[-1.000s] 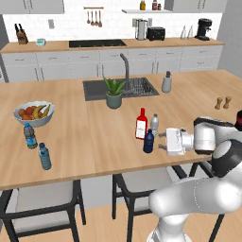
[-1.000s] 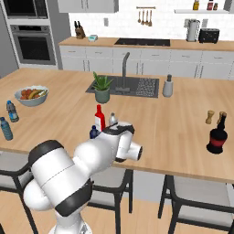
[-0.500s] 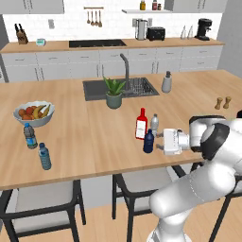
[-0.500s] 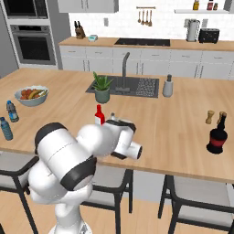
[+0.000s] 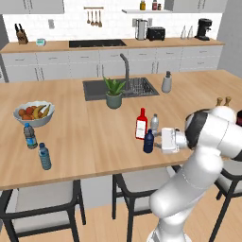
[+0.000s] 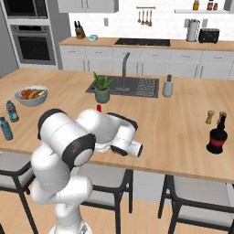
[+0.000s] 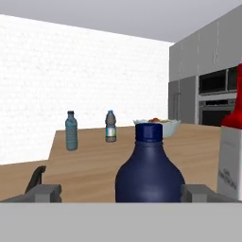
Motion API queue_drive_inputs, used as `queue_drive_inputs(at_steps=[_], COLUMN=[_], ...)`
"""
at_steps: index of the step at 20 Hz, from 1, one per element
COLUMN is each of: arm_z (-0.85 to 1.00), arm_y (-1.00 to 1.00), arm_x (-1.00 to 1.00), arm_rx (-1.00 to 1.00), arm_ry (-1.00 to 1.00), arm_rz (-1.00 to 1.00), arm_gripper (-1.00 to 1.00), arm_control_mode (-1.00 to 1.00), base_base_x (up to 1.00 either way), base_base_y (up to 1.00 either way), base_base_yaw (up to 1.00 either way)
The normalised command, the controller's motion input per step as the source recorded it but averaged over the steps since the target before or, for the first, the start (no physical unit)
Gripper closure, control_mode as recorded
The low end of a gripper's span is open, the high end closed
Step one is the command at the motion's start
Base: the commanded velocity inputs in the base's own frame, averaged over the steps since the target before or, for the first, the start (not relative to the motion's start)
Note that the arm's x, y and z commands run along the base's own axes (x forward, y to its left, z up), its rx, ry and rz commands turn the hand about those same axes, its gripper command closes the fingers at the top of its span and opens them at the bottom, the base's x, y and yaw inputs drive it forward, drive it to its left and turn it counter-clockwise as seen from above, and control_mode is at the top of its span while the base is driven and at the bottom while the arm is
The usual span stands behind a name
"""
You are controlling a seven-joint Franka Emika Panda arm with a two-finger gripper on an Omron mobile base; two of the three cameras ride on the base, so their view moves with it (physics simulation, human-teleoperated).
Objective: Move the plastic bottles in the middle to the plastics group, and the glass bottles in the middle to the glass group.
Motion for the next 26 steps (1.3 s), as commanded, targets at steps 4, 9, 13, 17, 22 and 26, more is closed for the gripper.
queue_drive_inputs(at_steps=[4,9,13,17,22,26], arm_z=[-0.13,-0.13,-0.02,-0.05,-0.01,0.00], arm_y=[0.00,0.00,0.06,0.15,0.16,0.17], arm_x=[0.19,0.19,-0.02,-0.03,0.00,0.00], arm_rx=[0.00,0.00,0.00,0.00,0.00,0.00], arm_ry=[0.00,0.00,0.00,0.00,0.00,0.00], arm_rz=[0.00,0.00,0.00,0.00,0.00,0.00], arm_gripper=[-1.00,-1.00,-1.00,-1.00,-1.00,-1.00], arm_control_mode=[-1.00,-1.00,-1.00,-1.00,-1.00,-1.00], base_base_x=[0.00,0.00,0.00,0.00,0.00,0.00], base_base_y=[0.00,0.00,0.00,0.00,0.00,0.00], base_base_yaw=[0.00,0.00,0.00,0.00,0.00,0.00])
